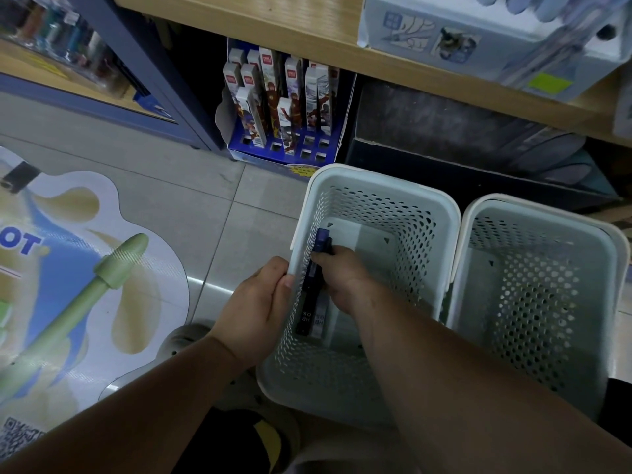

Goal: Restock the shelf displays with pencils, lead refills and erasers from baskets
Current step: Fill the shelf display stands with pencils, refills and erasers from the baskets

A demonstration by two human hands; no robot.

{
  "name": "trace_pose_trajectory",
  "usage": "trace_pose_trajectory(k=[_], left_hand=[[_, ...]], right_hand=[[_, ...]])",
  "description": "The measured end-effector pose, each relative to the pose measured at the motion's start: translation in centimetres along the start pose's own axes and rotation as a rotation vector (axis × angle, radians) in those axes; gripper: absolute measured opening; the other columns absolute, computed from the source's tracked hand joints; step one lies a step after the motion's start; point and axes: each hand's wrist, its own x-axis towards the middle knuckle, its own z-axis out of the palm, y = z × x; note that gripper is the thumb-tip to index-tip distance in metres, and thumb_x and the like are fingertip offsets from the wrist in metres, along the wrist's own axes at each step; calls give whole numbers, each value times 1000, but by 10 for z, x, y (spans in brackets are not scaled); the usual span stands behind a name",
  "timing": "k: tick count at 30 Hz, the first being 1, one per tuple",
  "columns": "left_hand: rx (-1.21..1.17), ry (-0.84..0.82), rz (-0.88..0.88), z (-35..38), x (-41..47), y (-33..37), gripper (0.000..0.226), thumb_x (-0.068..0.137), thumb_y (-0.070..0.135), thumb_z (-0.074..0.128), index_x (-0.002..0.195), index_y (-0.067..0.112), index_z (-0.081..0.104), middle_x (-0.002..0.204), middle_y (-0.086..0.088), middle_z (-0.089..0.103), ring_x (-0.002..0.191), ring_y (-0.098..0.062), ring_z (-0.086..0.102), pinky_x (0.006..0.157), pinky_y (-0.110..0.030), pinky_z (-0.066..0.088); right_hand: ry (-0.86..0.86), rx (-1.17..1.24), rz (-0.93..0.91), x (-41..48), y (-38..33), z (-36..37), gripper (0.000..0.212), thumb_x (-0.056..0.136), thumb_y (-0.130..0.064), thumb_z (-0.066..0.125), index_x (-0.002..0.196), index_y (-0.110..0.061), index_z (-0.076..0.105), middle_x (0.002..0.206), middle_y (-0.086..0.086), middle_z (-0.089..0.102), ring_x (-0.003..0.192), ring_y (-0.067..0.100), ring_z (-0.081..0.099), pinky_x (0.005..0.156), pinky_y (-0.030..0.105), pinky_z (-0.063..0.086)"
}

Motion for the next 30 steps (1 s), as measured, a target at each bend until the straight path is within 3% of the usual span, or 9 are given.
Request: trace_pose_trajectory(k=[6,8,11,14,16,18,21,30], left_hand=[[1,-6,4,-1,0,0,36,99,45,29,91,15,48,73,0,55,64,-15,51,56,-35,40],[-3,-8,2,-1,0,0,34,99,46,29,91,18,47,72,2,54,65,-15,51,56,-35,41],[-6,-13,-1,-2,0,-1,32,99,45,29,91,20,46,73,2,55,66,-16,53,58,-37,43],[2,-11,-3,-1,0,0,34,99,45,28,91,18,46,72,2,55,65,-14,51,58,-35,41],[7,-14,-4,-1,0,-1,35,99,44,29,91,15,46,72,-1,55,64,-15,50,58,-35,40],[7,-11,-2,-1,0,-2,34,100,44,29,90,16,45,71,-1,54,64,-15,50,57,-35,39],[13,-12,-1,0,0,-2,32,100,43,30,90,17,45,72,0,54,64,-15,50,57,-33,39],[-12,-30,21,-1,1,-7,27,103,38,32,91,17,44,74,-1,53,67,-20,50,58,-42,42]], right_hand=[[36,-56,13,-9,9,-10,10,101,-18,55,100,-14,64,100,13,71,96,34,68,79,41,55],[75,-139,56,-15,19,-19,13,102,-15,49,96,-12,60,89,13,66,85,30,66,68,35,52],[103,-141,127,-27,39,-30,22,102,-22,52,83,-13,56,77,10,59,67,23,55,63,32,45],[125,-150,155,-33,52,-30,26,96,-32,66,88,-7,61,77,9,60,65,20,55,56,26,44],[148,-189,140,-35,55,-26,26,93,-24,70,106,-3,63,86,9,61,71,18,55,52,23,41],[175,-198,118,-35,56,-21,33,92,-19,72,117,0,62,96,12,62,79,19,56,57,24,43],[209,-214,122,-36,56,-15,40,89,-22,77,117,3,64,106,16,68,87,25,63,72,29,51],[220,-222,135,-26,54,-5,52,74,-21,90,116,1,67,111,15,72,91,25,68,79,33,58]])
